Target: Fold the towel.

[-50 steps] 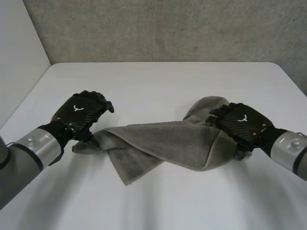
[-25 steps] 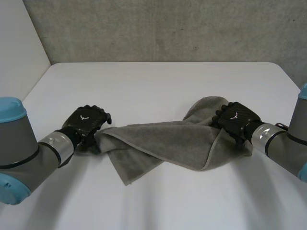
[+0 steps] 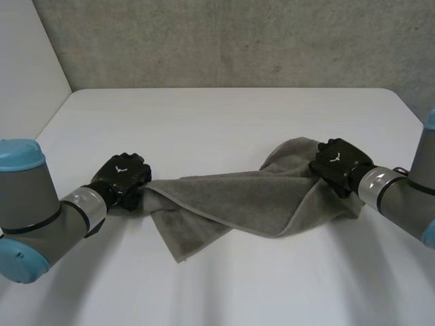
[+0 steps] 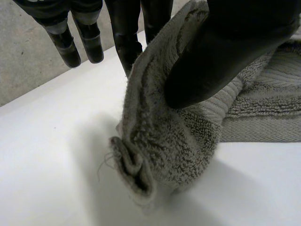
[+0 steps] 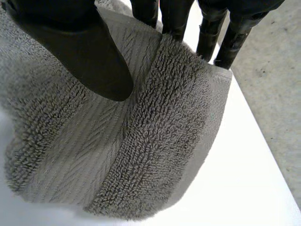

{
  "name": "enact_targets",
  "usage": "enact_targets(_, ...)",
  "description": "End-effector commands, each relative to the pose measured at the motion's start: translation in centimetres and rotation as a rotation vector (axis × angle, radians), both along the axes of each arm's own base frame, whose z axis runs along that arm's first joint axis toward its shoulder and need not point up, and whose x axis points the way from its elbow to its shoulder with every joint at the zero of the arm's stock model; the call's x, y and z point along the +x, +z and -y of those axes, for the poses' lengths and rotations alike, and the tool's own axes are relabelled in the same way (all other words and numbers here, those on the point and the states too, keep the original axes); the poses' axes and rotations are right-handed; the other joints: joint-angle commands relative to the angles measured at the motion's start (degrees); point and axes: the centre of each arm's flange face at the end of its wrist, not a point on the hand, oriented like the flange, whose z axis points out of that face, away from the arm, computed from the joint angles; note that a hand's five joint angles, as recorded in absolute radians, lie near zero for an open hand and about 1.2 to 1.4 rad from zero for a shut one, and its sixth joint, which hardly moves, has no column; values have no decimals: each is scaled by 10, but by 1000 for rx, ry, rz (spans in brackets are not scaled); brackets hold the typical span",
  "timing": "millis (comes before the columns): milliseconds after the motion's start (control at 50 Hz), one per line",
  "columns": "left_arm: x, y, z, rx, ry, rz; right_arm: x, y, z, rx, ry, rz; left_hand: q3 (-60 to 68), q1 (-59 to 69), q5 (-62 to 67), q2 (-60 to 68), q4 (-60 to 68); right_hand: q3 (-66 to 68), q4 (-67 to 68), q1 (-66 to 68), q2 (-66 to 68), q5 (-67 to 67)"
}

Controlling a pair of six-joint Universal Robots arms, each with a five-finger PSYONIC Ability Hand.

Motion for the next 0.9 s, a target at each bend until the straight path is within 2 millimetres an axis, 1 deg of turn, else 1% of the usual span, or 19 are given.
enact_targets(20,1,9,-7,-13,-6,-9,-6,13,-22,22,-4,3,-30,58,39,28,-34,-25,-44,-39,-36,-39)
enact_targets(40,1,9,-7,-13,-6,-9,-6,13,-22,22,-4,3,-30,58,39,28,-34,-25,-44,-40,-36,-39)
enact_targets(100,1,9,-10,-13,-9,-9,-15,8,-26,49,-26,-1,-30,54,36,25,-34,-25,-44,-71,-68,-71)
enact_targets(140,0,9,-11,-10,-11,-8,-21,2,-31,83,-35,-4,-30,51,33,22,-34,-25,-44,-107,-103,-106)
enact_targets(200,0,8,-12,-9,-12,-8,-23,-1,-34,97,-40,-5,-30,49,31,20,-34,-25,-44,-120,-117,-120)
enact_targets(300,0,7,-12,-6,-14,-7,-32,-11,-40,141,-62,-14,-30,48,29,18,-34,-25,-44,-135,-132,-135)
enact_targets(360,0,6,-11,-3,-11,-7,-37,-11,-36,136,-68,-4,-30,44,26,15,-34,-25,-44,-223,-219,-222)
enact_targets(580,1,5,-10,0,-8,-6,-35,-8,-30,95,-60,22,-30,22,4,-7,-34,-25,-44,-204,-201,-204)
enact_targets(600,2,4,-9,2,-6,-5,-35,-8,-30,97,-60,24,-30,22,4,-7,-34,-25,-44,-181,-177,-181)
enact_targets(620,2,4,-9,1,-5,-5,-34,-9,-31,103,-57,24,-30,34,16,5,-34,-25,-44,-113,-109,-112)
enact_targets(640,2,4,-9,1,-5,-5,-34,-9,-31,103,-57,24,-30,34,16,5,-34,-25,-44,-112,-108,-112)
enact_targets(660,3,4,-8,1,-4,-2,-34,-10,-32,105,-60,24,-30,64,45,35,-34,-25,-44,28,32,28)
enact_targets(680,3,3,-8,2,-4,-2,-34,-10,-33,109,-58,24,-30,64,46,35,-34,-25,-44,115,119,116)
enact_targets(780,2,0,-10,23,-12,0,-37,-12,-39,158,-81,21,-30,64,46,35,-34,-25,-44,116,120,117)
enact_targets(800,1,0,-12,25,-21,-1,-38,-6,-45,182,-89,28,-30,64,46,35,-34,-25,-44,116,120,117)
enact_targets(820,1,4,-13,19,-28,-5,-38,-6,-45,182,-89,28,-30,64,46,35,-34,-25,-44,116,120,117)
enact_targets(860,1,8,-14,19,-38,-10,-40,18,-57,210,-104,76,-30,64,46,35,-34,-25,-44,116,120,117)
enact_targets(880,1,17,-17,11,-50,-19,-40,18,-57,210,-104,76,-30,64,46,35,-34,-25,-44,116,120,117)
enact_targets(900,1,18,-17,11,-50,-19,-40,30,-61,210,-119,110,-30,64,46,35,-34,-25,-44,116,120,117)
